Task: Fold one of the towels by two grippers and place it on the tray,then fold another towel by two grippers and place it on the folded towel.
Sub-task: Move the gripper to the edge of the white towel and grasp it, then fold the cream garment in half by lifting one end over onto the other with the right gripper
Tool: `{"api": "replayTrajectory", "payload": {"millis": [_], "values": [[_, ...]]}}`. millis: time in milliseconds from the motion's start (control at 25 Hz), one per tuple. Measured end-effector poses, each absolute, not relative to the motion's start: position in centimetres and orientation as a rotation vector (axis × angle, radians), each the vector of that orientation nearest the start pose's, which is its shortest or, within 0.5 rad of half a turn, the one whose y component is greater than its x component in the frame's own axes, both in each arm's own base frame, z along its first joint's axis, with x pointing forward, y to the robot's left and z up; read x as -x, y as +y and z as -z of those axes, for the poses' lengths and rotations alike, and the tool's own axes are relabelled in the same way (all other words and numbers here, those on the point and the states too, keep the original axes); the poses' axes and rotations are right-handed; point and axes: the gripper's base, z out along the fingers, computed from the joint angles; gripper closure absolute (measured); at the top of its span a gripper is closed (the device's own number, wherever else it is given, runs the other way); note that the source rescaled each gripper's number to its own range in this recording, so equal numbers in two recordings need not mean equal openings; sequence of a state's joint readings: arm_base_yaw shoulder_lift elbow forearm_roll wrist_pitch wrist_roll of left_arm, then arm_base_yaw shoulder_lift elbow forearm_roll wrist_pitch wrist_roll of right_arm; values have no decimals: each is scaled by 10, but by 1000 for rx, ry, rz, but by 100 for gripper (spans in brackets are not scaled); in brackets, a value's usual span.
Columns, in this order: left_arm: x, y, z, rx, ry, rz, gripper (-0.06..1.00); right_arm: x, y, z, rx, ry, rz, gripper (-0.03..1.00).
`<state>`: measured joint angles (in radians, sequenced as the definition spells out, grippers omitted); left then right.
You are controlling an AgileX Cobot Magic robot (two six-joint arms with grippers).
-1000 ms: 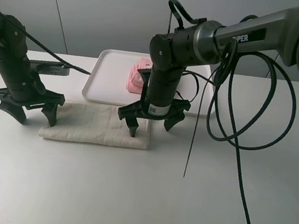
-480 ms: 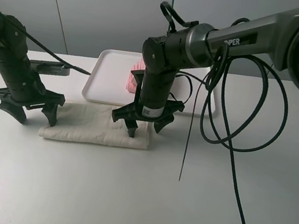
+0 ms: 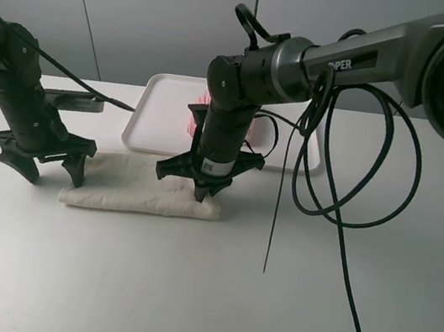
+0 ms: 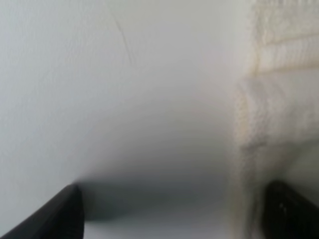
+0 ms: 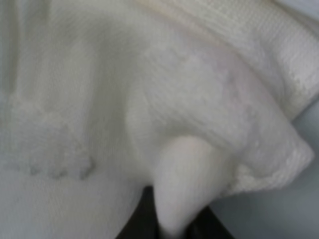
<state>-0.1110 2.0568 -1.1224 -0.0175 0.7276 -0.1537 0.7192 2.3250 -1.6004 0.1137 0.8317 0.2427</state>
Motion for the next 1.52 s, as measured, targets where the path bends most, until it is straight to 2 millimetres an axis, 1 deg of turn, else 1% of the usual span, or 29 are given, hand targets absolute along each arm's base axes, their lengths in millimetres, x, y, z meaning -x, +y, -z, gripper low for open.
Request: {"api": "replayTrajectory", "payload": {"millis": [200, 360, 440, 640, 720, 840, 960, 1040, 1160, 1240, 1400, 1520], "values": [[-346, -40, -90, 88, 3146, 17, 2, -330, 301, -81, 646, 3018, -248, 92], [-346, -40, -90, 88, 3146, 17, 2, -330, 303, -88, 645, 2998, -296, 92], [-346, -40, -90, 88, 3146, 17, 2, -329, 303, -96, 647, 2984, -308, 92], [-346, -40, -90, 88, 3146, 17, 2, -328, 306, -135, 640, 2908, -412, 92], [-346, -40, -90, 88, 3146, 17, 2, -326, 308, -147, 647, 2889, -466, 92], [-346, -39, -90, 85, 3146, 15, 2, -323, 311, -159, 643, 2871, -561, 92], [-346, -39, -91, 81, 3144, 11, 2, -320, 316, -162, 636, 2861, -660, 92], [-346, -39, -91, 76, 3144, 9, 2, -321, 319, -159, 619, 2854, -698, 92], [-346, -39, -91, 76, 3144, 9, 2, -323, 325, -144, 569, 2871, -763, 92], [-346, -39, -91, 76, 3144, 9, 2, -322, 331, -134, 544, 2876, -868, 92], [-346, -39, -91, 76, 3146, 9, 2, -321, 345, -121, 483, 2825, -1111, 92], [-346, -39, -91, 76, 3147, 9, 2, -323, 351, -108, 451, 2792, -1215, 92]]}}
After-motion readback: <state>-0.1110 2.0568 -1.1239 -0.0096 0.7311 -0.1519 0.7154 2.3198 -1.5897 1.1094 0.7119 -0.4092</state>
